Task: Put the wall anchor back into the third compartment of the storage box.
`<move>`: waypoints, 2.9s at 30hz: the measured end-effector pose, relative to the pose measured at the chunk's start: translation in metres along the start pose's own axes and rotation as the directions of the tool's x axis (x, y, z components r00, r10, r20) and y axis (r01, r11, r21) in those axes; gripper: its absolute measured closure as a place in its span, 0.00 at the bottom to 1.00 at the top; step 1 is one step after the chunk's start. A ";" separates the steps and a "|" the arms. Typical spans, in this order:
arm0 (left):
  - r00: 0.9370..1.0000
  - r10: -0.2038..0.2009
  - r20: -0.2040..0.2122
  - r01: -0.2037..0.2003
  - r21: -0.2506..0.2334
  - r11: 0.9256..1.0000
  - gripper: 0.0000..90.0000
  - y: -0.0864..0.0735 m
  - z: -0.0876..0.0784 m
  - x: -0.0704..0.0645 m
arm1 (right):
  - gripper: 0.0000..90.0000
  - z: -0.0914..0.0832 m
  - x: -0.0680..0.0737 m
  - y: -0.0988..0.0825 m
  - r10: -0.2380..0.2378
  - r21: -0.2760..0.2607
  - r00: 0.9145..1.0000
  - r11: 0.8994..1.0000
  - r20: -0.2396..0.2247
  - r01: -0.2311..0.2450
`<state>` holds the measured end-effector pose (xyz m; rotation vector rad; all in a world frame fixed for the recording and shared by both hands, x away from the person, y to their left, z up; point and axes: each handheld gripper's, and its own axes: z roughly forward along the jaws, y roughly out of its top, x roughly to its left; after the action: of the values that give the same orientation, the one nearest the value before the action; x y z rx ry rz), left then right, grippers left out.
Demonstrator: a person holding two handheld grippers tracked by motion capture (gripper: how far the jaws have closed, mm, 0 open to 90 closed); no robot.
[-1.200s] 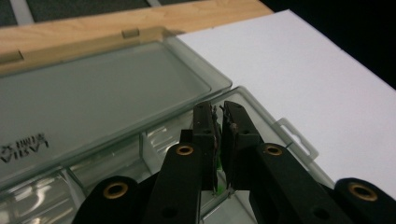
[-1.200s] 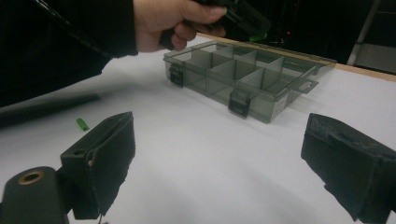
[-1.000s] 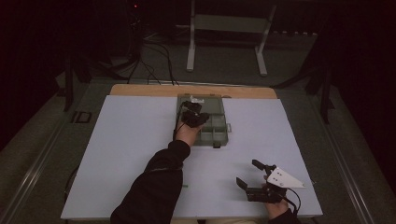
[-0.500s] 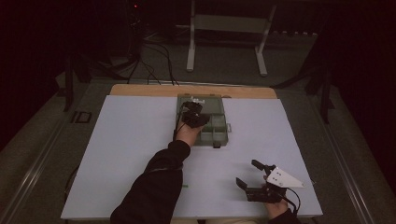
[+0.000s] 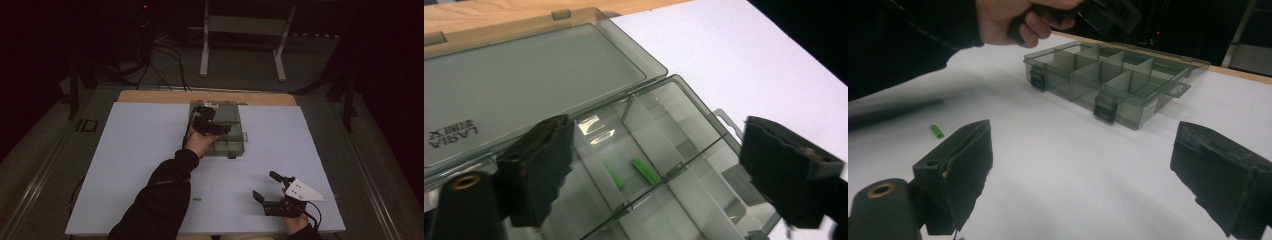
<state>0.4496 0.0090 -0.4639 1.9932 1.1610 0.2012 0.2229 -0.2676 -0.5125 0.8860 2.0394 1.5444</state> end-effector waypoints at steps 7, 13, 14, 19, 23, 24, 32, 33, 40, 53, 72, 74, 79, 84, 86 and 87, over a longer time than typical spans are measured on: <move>0.997 0.063 0.035 -0.063 0.004 0.998 0.01 -0.001 -0.017 0.000 | 0.11 0.000 0.001 0.000 -0.006 -0.001 1.000 1.000 -0.001 0.006; 0.994 0.095 0.044 -0.095 -0.006 0.995 0.01 -0.005 -0.035 0.002 | 0.11 0.000 0.001 0.000 -0.005 0.002 1.000 1.000 0.000 0.005; 0.994 0.095 0.056 -0.094 -0.012 0.995 0.01 -0.006 -0.038 0.002 | 0.11 0.001 0.001 0.000 -0.006 0.001 1.000 1.000 0.001 0.006; 0.991 0.113 0.068 -0.112 -0.020 0.993 0.01 -0.011 -0.051 0.004 | 0.11 0.001 0.001 0.000 -0.006 0.001 1.000 1.000 0.003 0.006; 0.989 0.131 0.074 -0.130 -0.022 0.991 0.01 -0.014 -0.065 0.005 | 0.11 0.001 0.002 0.001 -0.009 0.002 1.000 1.000 0.004 0.009; 0.988 0.134 0.076 -0.132 -0.026 0.991 0.01 -0.015 -0.069 0.005 | 0.11 0.001 0.002 0.001 -0.009 0.002 1.000 1.000 0.004 0.009; 0.981 0.169 0.096 -0.167 -0.031 0.985 0.01 -0.024 -0.090 0.003 | 0.11 0.001 0.002 0.001 -0.011 0.003 1.000 1.000 0.006 0.011; 0.979 0.172 0.107 -0.169 -0.033 0.985 0.01 -0.025 -0.093 0.003 | 0.11 0.001 0.002 0.001 -0.011 0.003 1.000 1.000 0.006 0.010; 0.970 0.208 0.127 -0.206 -0.031 0.978 0.01 -0.035 -0.108 0.000 | 0.11 0.001 0.002 0.001 -0.013 0.004 1.000 1.000 0.006 0.013; 0.951 0.270 0.153 -0.269 -0.030 0.963 0.01 -0.060 -0.127 -0.009 | 0.11 0.001 0.003 0.001 -0.014 0.003 1.000 1.000 0.005 0.014; 0.910 0.334 0.245 -0.330 -0.057 0.942 0.01 -0.095 -0.148 -0.021 | 0.11 0.001 0.003 0.001 -0.018 0.001 1.000 1.000 0.005 0.018; 0.905 0.341 0.255 -0.337 -0.062 0.940 0.01 -0.099 -0.149 -0.023 | 0.11 0.001 0.003 0.001 -0.019 0.003 1.000 1.000 0.006 0.019; 0.894 0.350 0.279 -0.348 -0.059 0.936 0.01 -0.109 -0.150 -0.024 | 0.11 0.001 0.004 0.001 -0.017 0.004 1.000 1.000 0.005 0.017; 0.885 0.347 0.311 -0.349 -0.053 0.936 0.02 -0.120 -0.148 -0.024 | 0.11 0.002 0.004 0.001 -0.014 0.004 1.000 1.000 0.005 0.014; 0.880 0.355 0.316 -0.360 -0.046 0.932 0.03 -0.124 -0.146 -0.024 | 0.11 0.002 0.004 0.001 -0.016 0.005 1.000 1.000 0.005 0.016; 0.879 0.349 0.324 -0.355 -0.043 0.934 0.03 -0.126 -0.145 -0.024 | 0.11 0.002 0.004 0.001 -0.017 0.006 1.000 1.000 0.004 0.017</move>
<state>0.2806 0.1035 -0.4507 2.1433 0.5855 0.0387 0.2215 -0.2635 -0.5115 0.8710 2.0445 1.5263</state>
